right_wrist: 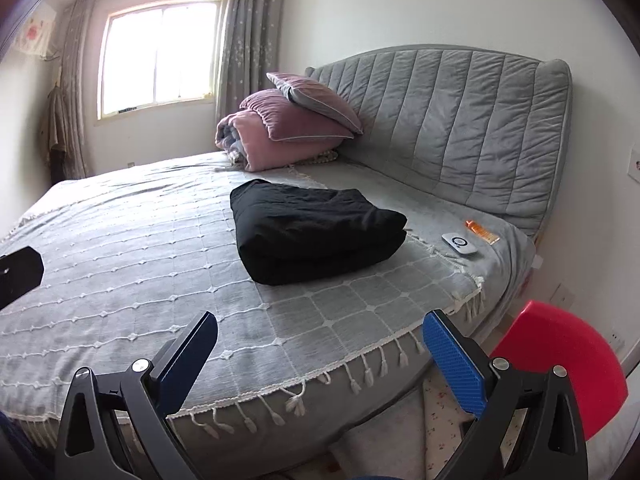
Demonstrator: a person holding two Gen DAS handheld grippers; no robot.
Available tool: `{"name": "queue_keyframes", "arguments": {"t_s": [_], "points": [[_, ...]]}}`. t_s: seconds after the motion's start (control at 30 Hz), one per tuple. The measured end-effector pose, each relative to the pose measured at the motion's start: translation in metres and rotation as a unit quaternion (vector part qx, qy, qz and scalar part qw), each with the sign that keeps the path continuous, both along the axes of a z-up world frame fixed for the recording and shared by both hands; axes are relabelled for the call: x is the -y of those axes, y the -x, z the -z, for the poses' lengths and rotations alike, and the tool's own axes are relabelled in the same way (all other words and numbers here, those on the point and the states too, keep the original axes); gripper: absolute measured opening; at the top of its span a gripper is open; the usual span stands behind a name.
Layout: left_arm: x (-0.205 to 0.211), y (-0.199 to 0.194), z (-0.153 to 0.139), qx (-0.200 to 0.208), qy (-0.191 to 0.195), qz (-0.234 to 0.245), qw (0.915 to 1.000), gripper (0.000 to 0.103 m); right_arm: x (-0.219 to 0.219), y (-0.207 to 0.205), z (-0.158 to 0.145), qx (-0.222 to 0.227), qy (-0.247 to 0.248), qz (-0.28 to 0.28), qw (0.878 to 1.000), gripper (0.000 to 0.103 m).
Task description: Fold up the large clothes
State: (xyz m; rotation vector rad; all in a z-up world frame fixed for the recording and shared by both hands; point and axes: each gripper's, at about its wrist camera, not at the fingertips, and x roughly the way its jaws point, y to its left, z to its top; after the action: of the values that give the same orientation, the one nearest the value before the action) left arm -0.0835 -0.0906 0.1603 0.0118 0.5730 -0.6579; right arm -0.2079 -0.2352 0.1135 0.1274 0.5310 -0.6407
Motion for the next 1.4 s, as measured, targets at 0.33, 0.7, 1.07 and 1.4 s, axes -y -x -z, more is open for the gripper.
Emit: {"name": "queue_keyframes", "arguments": {"t_s": [0.33, 0.7, 1.07, 1.4], "points": [[0.010, 0.007, 0.006, -0.008, -0.024, 0.013, 0.9996, 0.102, -0.002, 0.001, 0.000, 0.002, -0.010, 0.002, 1.000, 0.103], [0.009, 0.003, 0.008, -0.011, -0.024, 0.010, 0.9996, 0.102, 0.001, 0.000, 0.006, -0.006, -0.029, 0.015, 0.999, 0.103], [0.014, 0.006, 0.010, -0.006, -0.030, 0.015, 0.9994, 0.103, 0.002, 0.000, 0.006, -0.007, -0.038, 0.017, 0.999, 0.103], [0.013, 0.004, 0.012, -0.016, -0.027, 0.016, 0.9994, 0.102, 0.002, 0.001, 0.006, -0.010, -0.038, 0.020, 0.999, 0.103]]}}
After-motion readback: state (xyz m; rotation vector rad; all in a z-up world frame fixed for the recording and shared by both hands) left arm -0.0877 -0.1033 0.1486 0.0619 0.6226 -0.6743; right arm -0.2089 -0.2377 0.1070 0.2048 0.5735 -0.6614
